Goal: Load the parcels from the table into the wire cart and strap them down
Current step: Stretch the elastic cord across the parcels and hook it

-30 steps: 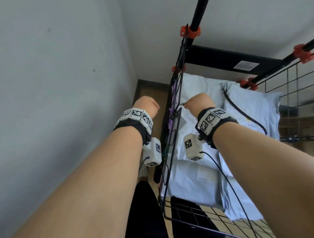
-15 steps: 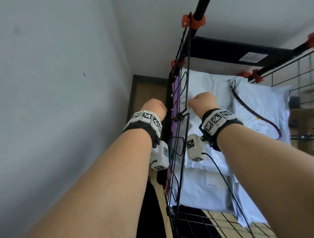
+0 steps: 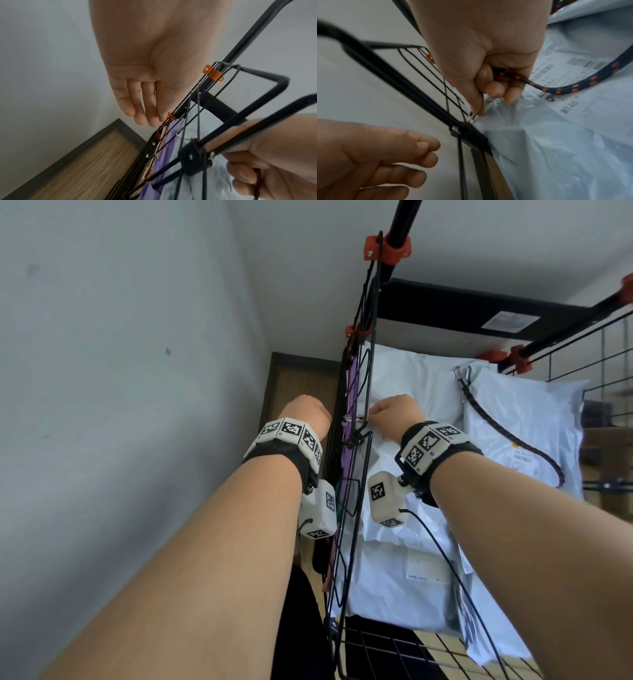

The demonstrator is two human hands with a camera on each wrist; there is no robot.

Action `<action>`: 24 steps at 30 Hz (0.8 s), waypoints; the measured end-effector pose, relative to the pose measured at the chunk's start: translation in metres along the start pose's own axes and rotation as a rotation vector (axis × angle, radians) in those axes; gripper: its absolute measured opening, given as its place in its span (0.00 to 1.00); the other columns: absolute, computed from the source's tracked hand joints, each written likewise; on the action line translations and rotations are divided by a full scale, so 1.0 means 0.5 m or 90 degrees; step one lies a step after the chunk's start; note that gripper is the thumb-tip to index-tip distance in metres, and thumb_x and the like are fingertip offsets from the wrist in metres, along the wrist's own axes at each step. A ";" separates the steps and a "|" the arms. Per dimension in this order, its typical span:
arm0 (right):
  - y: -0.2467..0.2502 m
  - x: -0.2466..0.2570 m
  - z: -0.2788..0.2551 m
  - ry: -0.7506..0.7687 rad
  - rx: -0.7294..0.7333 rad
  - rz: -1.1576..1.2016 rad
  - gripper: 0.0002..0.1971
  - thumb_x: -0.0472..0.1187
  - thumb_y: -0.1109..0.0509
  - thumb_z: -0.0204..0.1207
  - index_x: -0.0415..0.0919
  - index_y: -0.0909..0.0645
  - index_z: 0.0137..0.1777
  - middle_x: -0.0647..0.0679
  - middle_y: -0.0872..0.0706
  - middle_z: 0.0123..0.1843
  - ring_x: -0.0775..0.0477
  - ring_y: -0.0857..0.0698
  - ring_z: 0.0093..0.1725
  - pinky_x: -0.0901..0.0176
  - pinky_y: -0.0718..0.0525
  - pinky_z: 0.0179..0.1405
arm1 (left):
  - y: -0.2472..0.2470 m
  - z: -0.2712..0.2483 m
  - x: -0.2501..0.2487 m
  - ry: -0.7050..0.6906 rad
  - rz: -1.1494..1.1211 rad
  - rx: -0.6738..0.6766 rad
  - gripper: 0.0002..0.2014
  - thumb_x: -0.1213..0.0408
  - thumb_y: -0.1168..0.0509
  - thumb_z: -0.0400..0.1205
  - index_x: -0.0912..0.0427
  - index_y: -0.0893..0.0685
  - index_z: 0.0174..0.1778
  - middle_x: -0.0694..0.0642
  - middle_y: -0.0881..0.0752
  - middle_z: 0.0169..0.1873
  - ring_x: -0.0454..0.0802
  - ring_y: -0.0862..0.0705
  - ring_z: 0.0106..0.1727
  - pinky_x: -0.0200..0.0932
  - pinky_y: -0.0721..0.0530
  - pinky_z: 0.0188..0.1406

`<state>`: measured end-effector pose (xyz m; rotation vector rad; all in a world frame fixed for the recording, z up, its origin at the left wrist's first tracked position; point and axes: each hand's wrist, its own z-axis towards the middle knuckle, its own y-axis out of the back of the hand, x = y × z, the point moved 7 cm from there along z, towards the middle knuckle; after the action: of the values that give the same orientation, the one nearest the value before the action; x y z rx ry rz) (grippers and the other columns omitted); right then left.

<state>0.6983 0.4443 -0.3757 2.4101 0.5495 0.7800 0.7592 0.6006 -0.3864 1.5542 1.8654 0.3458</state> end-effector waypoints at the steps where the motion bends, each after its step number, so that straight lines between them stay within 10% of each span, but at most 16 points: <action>1: 0.008 -0.002 -0.005 0.006 0.000 -0.007 0.11 0.36 0.34 0.79 0.36 0.13 0.55 0.49 0.18 0.40 0.47 0.20 0.41 0.56 0.16 0.48 | 0.005 -0.005 -0.002 0.005 -0.003 -0.010 0.12 0.64 0.38 0.83 0.59 0.11 0.57 0.57 0.13 0.58 0.56 0.15 0.57 0.48 0.17 0.61; 10: 0.033 -0.030 -0.054 0.025 0.032 0.037 0.13 0.39 0.31 0.77 0.41 0.14 0.60 0.55 0.24 0.33 0.57 0.26 0.31 0.67 0.27 0.30 | 0.052 -0.091 -0.041 0.010 -0.015 -0.102 0.12 0.67 0.38 0.82 0.62 0.10 0.55 0.59 0.12 0.57 0.58 0.15 0.59 0.51 0.18 0.65; 18: 0.101 -0.087 -0.112 0.059 0.015 0.048 0.15 0.41 0.31 0.78 0.39 0.15 0.63 0.43 0.14 0.55 0.58 0.26 0.32 0.65 0.24 0.41 | 0.089 -0.211 -0.139 -0.052 -0.036 -0.237 0.14 0.69 0.43 0.83 0.64 0.11 0.55 0.61 0.12 0.56 0.61 0.15 0.58 0.50 0.17 0.61; 24: 0.129 -0.119 -0.157 0.045 -0.008 0.030 0.16 0.41 0.31 0.78 0.38 0.16 0.63 0.40 0.14 0.63 0.43 0.17 0.51 0.58 0.21 0.50 | 0.091 -0.272 -0.178 -0.102 -0.014 -0.283 0.15 0.70 0.44 0.83 0.62 0.11 0.54 0.60 0.12 0.56 0.61 0.15 0.57 0.47 0.18 0.56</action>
<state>0.6179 0.3922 -0.3073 2.3992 0.5147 0.8900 0.7120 0.5569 -0.2305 1.2189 1.5513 0.5664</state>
